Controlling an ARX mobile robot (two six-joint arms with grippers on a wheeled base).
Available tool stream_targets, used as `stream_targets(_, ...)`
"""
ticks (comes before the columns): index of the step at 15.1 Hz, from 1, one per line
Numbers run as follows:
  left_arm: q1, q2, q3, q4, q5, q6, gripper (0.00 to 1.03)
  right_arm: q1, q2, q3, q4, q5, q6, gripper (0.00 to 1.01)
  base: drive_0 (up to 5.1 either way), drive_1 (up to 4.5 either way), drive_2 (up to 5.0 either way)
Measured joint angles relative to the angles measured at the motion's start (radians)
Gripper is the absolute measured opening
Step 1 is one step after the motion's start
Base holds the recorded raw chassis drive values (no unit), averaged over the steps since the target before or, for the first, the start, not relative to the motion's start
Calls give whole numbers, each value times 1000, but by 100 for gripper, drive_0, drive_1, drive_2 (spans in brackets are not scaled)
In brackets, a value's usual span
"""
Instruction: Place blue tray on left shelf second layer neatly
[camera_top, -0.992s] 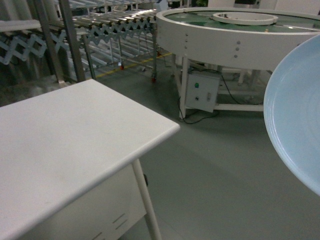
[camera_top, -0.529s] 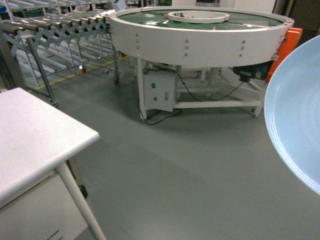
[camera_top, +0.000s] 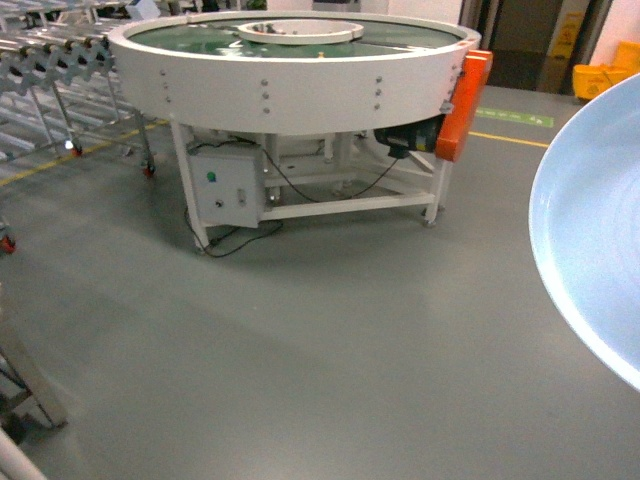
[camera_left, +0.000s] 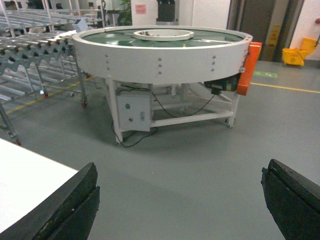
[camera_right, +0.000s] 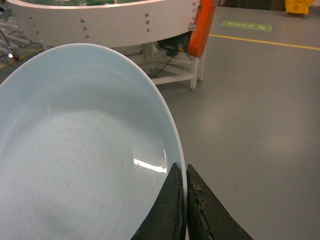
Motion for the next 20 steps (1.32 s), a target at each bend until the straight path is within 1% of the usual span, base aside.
stream_targets(20, 0, 0, 0, 6, 0, 0, 98, 0, 0, 0, 0, 0, 0, 2, 315, -262, -530)
